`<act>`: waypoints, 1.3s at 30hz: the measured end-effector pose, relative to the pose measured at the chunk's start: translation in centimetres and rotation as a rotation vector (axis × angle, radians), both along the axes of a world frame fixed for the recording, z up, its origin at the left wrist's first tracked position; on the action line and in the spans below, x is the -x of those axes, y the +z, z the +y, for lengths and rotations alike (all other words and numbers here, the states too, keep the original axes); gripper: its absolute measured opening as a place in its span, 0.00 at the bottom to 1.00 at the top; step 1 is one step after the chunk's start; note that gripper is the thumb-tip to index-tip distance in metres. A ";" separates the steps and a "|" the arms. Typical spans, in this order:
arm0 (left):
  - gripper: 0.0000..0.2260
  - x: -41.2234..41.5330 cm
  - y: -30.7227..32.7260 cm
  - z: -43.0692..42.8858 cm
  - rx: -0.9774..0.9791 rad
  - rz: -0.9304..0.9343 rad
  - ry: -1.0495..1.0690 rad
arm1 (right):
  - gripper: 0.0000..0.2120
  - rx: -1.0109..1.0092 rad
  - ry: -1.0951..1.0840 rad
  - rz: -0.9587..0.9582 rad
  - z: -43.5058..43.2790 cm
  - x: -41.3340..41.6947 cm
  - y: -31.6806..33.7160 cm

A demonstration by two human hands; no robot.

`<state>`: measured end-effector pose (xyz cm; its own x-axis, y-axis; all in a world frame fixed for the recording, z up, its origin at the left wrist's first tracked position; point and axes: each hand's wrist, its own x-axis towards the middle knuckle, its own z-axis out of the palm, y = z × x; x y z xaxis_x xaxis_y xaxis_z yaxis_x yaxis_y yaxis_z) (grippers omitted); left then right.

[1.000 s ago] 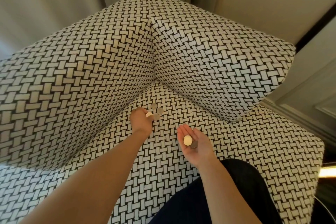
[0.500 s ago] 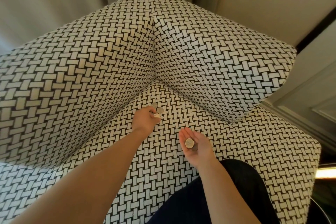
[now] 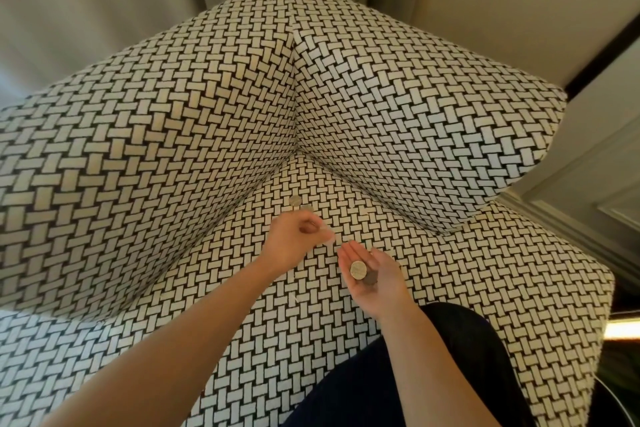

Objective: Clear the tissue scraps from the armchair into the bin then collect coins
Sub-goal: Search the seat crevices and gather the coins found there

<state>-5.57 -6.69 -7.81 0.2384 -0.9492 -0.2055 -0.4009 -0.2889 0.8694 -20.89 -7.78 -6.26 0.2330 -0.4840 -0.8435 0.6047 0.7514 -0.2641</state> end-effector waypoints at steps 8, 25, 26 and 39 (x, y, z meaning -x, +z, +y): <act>0.07 3.9 0.3 1.4 0.174 -0.400 -0.459 | 0.16 -0.035 0.071 -0.071 0.1 0.3 -0.3; 0.11 -4.2 -2.9 -4.8 -0.154 -0.530 0.004 | 0.17 -0.030 -0.019 -0.111 -0.2 -0.1 0.2; 0.10 -4.2 -3.0 -4.7 -0.163 -0.545 0.010 | 0.17 -0.032 -0.020 -0.107 -0.2 -0.1 0.2; 0.04 -3.8 -3.8 -2.4 -0.195 -0.338 0.229 | 0.15 -0.056 -0.047 -0.038 -0.3 0.1 -0.4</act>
